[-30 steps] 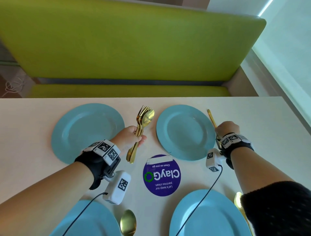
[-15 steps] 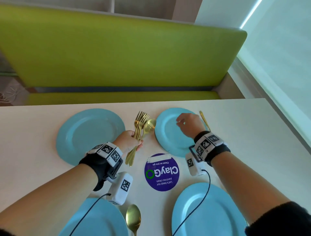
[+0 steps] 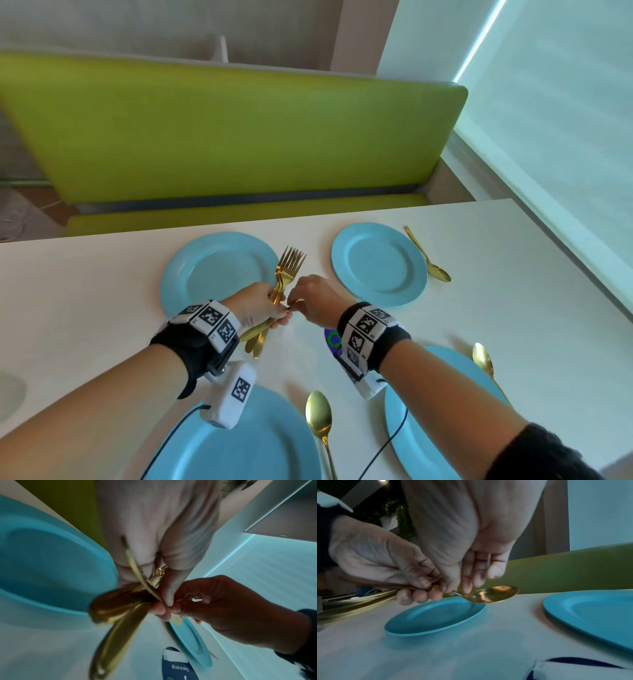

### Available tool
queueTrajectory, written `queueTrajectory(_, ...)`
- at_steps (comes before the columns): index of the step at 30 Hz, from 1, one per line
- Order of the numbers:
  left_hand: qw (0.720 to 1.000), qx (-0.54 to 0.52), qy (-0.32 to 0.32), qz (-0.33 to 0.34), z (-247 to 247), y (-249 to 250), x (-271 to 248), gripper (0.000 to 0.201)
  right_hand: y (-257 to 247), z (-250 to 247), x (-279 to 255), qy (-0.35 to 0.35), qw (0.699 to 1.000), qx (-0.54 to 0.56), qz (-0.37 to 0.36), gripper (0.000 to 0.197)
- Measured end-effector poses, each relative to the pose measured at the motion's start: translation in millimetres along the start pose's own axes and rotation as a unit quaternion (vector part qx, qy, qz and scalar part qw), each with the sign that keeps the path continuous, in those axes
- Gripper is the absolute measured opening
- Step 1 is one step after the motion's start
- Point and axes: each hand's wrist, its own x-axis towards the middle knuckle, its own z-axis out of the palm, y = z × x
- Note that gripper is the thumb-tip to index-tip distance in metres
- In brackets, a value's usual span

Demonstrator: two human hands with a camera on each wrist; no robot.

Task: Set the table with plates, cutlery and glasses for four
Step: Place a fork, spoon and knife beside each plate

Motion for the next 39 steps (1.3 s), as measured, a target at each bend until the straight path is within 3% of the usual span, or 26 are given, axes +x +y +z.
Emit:
queueTrajectory(9, 0.999, -0.039, 0.021, -0.007, -38, -5, -5, 0.025, -19, -6, 16, 0.031, 0.999, -0.01, 0.003, 0.02)
queueTrajectory(13, 0.983, -0.11, 0.146, -0.016, -65, -8, 11, 0.033, -9, -13, 29, 0.062, 0.993, 0.021, 0.102, 0.017)
queueTrajectory(17, 0.961, -0.145, 0.233, -0.046, -91, -7, 21, 0.018, 9, -15, 48, 0.037, 0.963, 0.086, 0.254, 0.026)
queueTrajectory(21, 0.958, -0.154, 0.235, -0.049, -100, -6, 24, 0.016, 13, -6, 65, -0.008, 0.94, 0.075, 0.332, 0.034)
queueTrajectory(28, 0.957, -0.169, 0.228, -0.063, -94, -13, 29, 0.016, 10, 10, 85, -0.065, 0.918, 0.137, 0.366, 0.033)
queueTrajectory(32, 0.955, -0.178, 0.226, -0.067, -92, -16, 30, 0.016, 8, 10, 92, -0.049, 0.898, 0.172, 0.402, 0.02)
queueTrajectory(39, 0.953, -0.19, 0.221, -0.08, -91, -22, 35, 0.02, 15, 17, 103, 0.016, 0.855, 0.264, 0.446, 0.025)
